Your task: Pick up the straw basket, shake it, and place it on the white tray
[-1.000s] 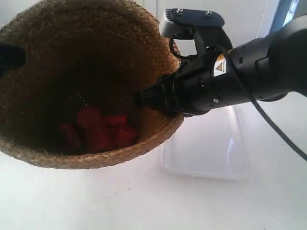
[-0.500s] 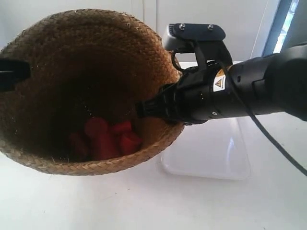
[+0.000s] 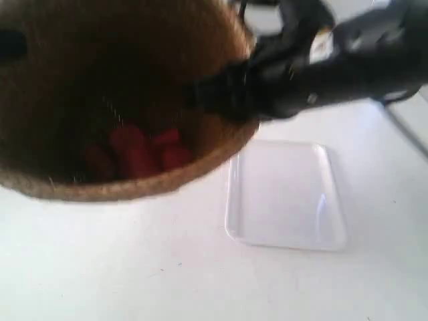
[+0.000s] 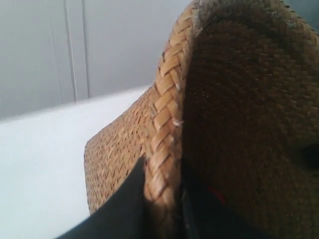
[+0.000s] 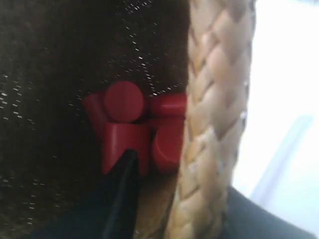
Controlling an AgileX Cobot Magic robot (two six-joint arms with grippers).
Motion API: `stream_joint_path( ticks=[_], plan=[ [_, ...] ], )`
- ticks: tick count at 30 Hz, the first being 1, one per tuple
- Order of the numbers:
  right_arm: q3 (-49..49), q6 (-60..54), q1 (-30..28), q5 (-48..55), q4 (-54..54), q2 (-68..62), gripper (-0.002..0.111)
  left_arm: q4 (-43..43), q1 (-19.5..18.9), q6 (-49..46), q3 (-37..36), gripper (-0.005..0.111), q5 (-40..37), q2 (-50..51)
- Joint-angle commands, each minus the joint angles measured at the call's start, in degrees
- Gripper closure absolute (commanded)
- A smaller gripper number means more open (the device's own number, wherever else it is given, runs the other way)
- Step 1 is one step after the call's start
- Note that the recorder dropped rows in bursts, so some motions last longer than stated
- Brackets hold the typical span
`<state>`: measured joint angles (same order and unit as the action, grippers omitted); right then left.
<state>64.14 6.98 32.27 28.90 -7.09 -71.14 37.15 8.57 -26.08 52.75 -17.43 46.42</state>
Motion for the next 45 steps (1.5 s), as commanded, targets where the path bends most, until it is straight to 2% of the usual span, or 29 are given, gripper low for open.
stream_joint_path(
  ticks=[1, 3, 5, 10, 17, 22, 26, 28, 30, 32, 34, 35, 36, 37, 40, 45],
  plan=[
    [-5.82, -1.23, 0.42, -6.88, 3.71, -0.34, 0.108, -0.8, 0.04, -3.0, -2.28, 0.107, 0.0, 1.47],
    [-5.43, 1.87, -0.87, 1.13, 3.51, -4.28, 0.108, -1.26, -0.08, -1.05, -4.82, 0.107, -1.67, 4.05],
    [-4.27, -0.23, -0.68, 3.87, 2.08, -3.97, 0.108, -0.5, 0.13, -1.16, -4.71, 0.107, -1.97, 3.78],
    [-4.27, -0.76, -0.58, 1.2, 1.78, -1.39, 0.108, -1.28, 0.13, -1.16, -4.62, 0.107, 3.75, 1.6],
    [-7.37, -0.76, -0.68, -1.33, 2.19, -2.84, 0.108, -1.28, 0.13, -0.91, -4.73, 0.107, 3.2, 1.6],
    [-9.57, -0.1, -0.68, -5.14, 1.9, -5.88, 0.108, -2.58, 0.13, -1.25, -4.84, 0.107, -1.04, 2.64],
    [-8.85, -0.47, -0.68, -4.39, 1.75, -7.29, 0.108, -2.68, 0.13, -1.63, -4.72, 0.107, 0.94, 3.64],
    [-4.26, -1.78, -0.68, 2.27, 1.75, -5.51, 0.108, -2.73, 0.13, -2.09, -1.61, 0.107, 1.1, 3.14],
    [2.9, -3.85, -0.56, 8.02, 1.6, -0.89, 0.108, -2.3, 0.13, -1.84, 5.87, 0.107, -3.38, 0.38],
    [5.88, -4.34, 0.63, 5.4, 0.96, 3.74, 0.108, -2.79, 0.13, -1.18, 10.61, 0.107, -9.2, -1.73],
    [-0.61, -2.92, 1.2, -4.44, 4.35, 3.24, 0.108, -10.15, -0.44, 3.14, 4.66, 0.107, -6.71, -0.05],
    [-2.77, -2.02, 0.83, -3.64, 5.36, 0.58, 0.108, -12.31, -0.86, 7.31, 1.55, 0.107, -5.03, 1.71],
    [-3.35, 0.07, -0.38, 1.29, 5.48, -2.71, 0.108, -14.94, -1.76, 13.49, -0.97, 0.107, -3.99, 3.68],
    [-3.21, 1.43, -1.33, 5.62, 5.48, -4.67, 0.108, -15.19, -2.19, 15.71, -1.3, 0.107, -4.14, 3.97],
    [-3.02, -0.74, -1.05, 3.93, 4.6, -3.52, 0.108, -13.27, -2.5, 10.98, 0.69, 0.107, -4.33, 2.24],
    [-3.23, -0.74, -1.05, 3.16, 4.77, -2.96, 0.108, -14.05, -2.65, 11.05, 1.1, 0.107, -6.98, 1.63]
  ],
)
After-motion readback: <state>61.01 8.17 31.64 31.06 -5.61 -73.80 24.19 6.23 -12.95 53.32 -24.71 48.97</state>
